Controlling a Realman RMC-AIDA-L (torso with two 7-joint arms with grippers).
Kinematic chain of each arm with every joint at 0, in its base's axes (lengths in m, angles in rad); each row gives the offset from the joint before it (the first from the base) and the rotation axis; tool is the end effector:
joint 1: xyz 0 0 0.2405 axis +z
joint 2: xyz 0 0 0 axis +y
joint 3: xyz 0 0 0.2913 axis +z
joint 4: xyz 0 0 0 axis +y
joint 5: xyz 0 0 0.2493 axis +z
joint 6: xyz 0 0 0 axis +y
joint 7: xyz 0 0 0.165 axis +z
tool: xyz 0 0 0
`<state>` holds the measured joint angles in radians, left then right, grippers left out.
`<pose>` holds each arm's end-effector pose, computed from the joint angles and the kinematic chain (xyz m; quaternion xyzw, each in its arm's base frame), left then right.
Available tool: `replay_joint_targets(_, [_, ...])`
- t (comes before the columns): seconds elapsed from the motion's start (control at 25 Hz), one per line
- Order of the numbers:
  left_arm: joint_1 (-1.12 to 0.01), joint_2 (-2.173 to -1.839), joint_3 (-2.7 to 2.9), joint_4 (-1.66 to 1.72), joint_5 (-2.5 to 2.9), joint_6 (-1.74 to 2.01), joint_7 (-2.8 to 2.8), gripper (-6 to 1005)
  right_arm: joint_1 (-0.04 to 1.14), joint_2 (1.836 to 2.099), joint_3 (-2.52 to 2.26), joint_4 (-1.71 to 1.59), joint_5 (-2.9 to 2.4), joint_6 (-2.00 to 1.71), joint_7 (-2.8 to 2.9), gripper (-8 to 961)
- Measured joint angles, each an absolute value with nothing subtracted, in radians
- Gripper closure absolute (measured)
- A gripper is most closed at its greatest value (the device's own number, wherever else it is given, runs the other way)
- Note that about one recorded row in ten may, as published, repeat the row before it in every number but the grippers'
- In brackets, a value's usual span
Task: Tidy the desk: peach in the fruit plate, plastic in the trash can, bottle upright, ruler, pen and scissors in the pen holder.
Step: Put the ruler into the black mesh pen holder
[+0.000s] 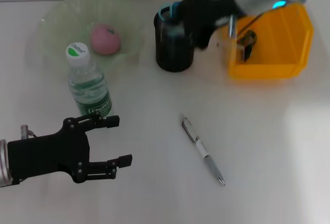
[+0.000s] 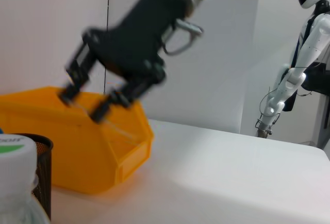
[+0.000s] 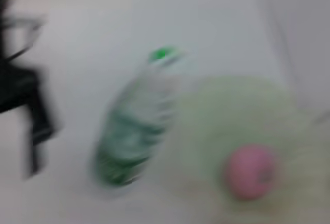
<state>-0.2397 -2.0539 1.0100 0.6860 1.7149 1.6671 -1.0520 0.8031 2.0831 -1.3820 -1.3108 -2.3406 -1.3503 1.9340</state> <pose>-0.3412 0.2854 -0.0465 -0.9492 -0.1118 -0.2729 0.1096 0.0733 0.4565 -0.0499 -0.9832 -0.0705 -0.0516 0.1606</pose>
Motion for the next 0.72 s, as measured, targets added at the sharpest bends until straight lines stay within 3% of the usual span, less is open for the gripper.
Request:
replay_joint_targets(0.32, [-0.240, -2.061, 1.008, 0.677, 1.711, 1.664, -1.046, 135, 0.666, 2.084, -1.276, -1.399, -1.979, -1.005, 1.923, 566])
replay_joint_targets(0.52, [-0.240, -2.063, 1.003, 0.680, 1.712, 1.668, -1.049, 135, 0.618, 2.084, -1.278, -1.193, -1.487, -0.875, 1.603, 565])
replay_joint_targets(0.72, [-0.239, -2.063, 1.003, 0.682, 1.713, 1.672, -1.051, 135, 0.648, 2.084, -1.282, -0.868, -1.086, -0.927, 1.295, 563])
